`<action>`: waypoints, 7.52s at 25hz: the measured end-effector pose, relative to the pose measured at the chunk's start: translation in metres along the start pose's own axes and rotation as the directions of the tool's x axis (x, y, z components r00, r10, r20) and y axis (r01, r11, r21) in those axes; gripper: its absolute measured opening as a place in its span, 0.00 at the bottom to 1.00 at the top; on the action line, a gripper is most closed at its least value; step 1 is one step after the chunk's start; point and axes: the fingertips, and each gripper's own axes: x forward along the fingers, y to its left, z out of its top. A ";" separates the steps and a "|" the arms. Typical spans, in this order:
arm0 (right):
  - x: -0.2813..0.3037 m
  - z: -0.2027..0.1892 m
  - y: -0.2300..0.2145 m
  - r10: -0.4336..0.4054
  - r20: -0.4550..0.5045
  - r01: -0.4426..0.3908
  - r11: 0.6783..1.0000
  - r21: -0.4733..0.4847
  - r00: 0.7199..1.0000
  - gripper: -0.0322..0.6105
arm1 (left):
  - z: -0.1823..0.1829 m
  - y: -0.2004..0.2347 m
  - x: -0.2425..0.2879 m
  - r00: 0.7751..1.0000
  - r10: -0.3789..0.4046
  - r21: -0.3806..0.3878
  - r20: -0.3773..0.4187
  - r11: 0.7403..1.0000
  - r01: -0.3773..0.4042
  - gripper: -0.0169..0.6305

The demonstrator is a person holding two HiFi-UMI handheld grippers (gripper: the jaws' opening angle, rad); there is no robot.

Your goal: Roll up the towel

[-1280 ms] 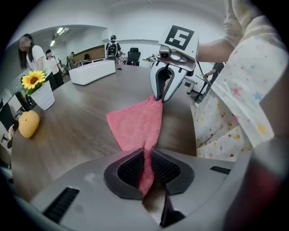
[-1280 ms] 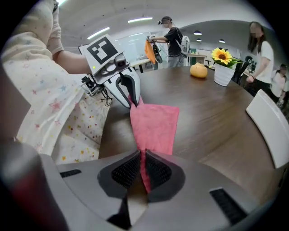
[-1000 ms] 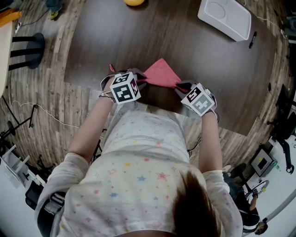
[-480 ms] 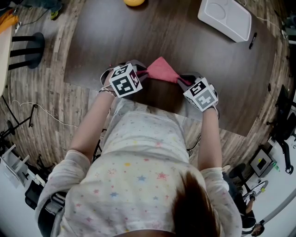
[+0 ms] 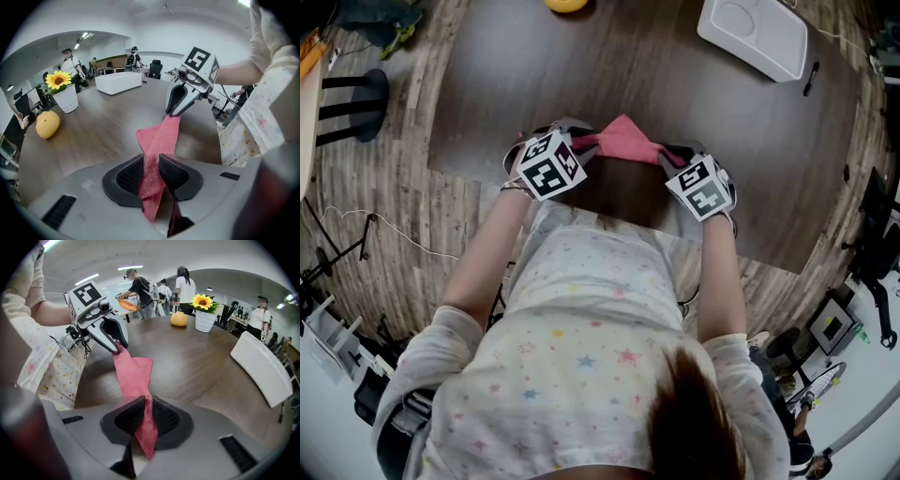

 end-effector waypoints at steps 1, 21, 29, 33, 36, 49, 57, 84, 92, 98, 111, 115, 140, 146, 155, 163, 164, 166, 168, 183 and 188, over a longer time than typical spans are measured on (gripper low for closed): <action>0.000 0.000 0.001 -0.002 0.001 0.002 1.000 -0.001 1.000 0.13 | 0.003 0.000 -0.004 1.000 0.009 0.002 0.020 1.000 -0.009 0.16; -0.020 0.007 0.023 0.010 0.066 -0.005 0.997 -0.076 0.998 0.23 | -0.007 -0.021 0.020 0.999 0.012 0.119 -0.049 0.993 -0.006 0.23; 0.001 -0.010 0.017 -0.051 0.001 0.050 0.987 -0.154 0.999 0.19 | -0.008 -0.017 0.023 0.997 0.043 0.148 -0.059 0.988 -0.034 0.23; 0.002 -0.008 0.018 -0.044 -0.007 0.042 0.986 -0.162 0.999 0.16 | -0.010 -0.015 0.021 0.997 0.041 0.155 -0.063 0.987 -0.030 0.18; -0.001 -0.011 0.025 -0.022 -0.017 0.020 0.988 -0.154 1.000 0.15 | -0.013 -0.020 0.018 0.998 0.030 0.159 -0.062 0.987 -0.020 0.14; -0.011 -0.027 0.053 0.062 -0.059 -0.067 0.992 -0.105 0.996 0.15 | -0.024 -0.054 0.012 0.994 -0.055 0.096 -0.098 0.993 0.064 0.14; -0.016 -0.015 0.039 0.074 -0.029 -0.075 0.996 -0.043 0.997 0.18 | -0.015 -0.042 0.007 0.994 -0.072 0.066 -0.086 0.995 0.078 0.14; -0.012 -0.014 -0.009 -0.108 0.026 0.106 0.992 0.069 0.994 0.16 | 0.023 -0.012 -0.009 0.994 0.070 0.065 0.081 0.995 -0.075 0.14; -0.019 -0.004 -0.014 -0.133 0.066 0.129 0.989 0.068 0.989 0.16 | 0.009 -0.025 0.016 1.000 0.003 0.070 0.012 0.998 -0.003 0.14; -0.032 0.028 0.013 -0.047 0.188 0.045 0.999 0.017 0.981 0.14 | 0.012 -0.019 0.017 1.000 0.024 0.088 0.011 0.996 -0.025 0.14; 0.000 0.016 0.015 -0.069 0.117 0.068 0.998 0.015 0.991 0.15 | 0.016 -0.002 0.020 0.996 0.081 0.045 0.037 0.996 -0.082 0.14; 0.003 0.015 0.009 -0.080 0.113 0.075 0.996 0.044 0.990 0.15 | 0.017 0.004 0.023 0.995 0.093 0.032 0.039 0.995 -0.094 0.14; -0.014 0.026 0.002 -0.105 0.237 0.065 0.983 0.172 0.966 0.19 | 0.017 0.004 0.015 0.982 0.139 -0.005 0.127 0.990 -0.140 0.11; -0.058 0.046 -0.009 -0.205 0.365 0.124 0.965 0.233 0.908 0.14 | 0.042 0.015 -0.026 0.939 0.223 -0.097 0.264 0.974 -0.204 0.11; -0.130 0.078 -0.015 -0.334 0.523 0.210 0.936 0.282 0.784 0.08 | 0.097 0.028 -0.114 0.785 0.376 -0.185 0.493 0.927 -0.327 0.09; -0.193 0.102 -0.008 -0.404 0.636 0.251 0.913 0.320 0.657 0.05 | 0.123 0.022 -0.177 0.663 0.416 -0.281 0.623 0.909 -0.307 0.06; -0.201 0.104 -0.008 -0.413 0.649 0.253 0.910 0.329 0.639 0.05 | 0.125 0.021 -0.182 0.652 0.421 -0.289 0.631 0.907 -0.306 0.06; -0.216 0.106 -0.009 -0.433 0.670 0.262 0.901 0.347 0.603 0.05 | 0.126 0.019 -0.191 0.637 0.434 -0.305 0.636 0.901 -0.309 0.06; -0.230 0.107 -0.009 -0.457 0.684 0.278 0.889 0.363 0.568 0.05 | 0.127 0.018 -0.197 0.628 0.453 -0.317 0.633 0.892 -0.323 0.06; -0.269 0.110 -0.002 -0.508 0.724 0.312 0.861 0.403 0.466 0.05 | 0.139 0.009 -0.222 0.561 0.468 -0.312 0.683 0.881 -0.355 0.06; -0.271 0.109 -0.005 -0.512 0.725 0.311 0.858 0.408 0.461 0.05 | 0.138 0.008 -0.221 0.560 0.473 -0.318 0.680 0.878 -0.357 0.06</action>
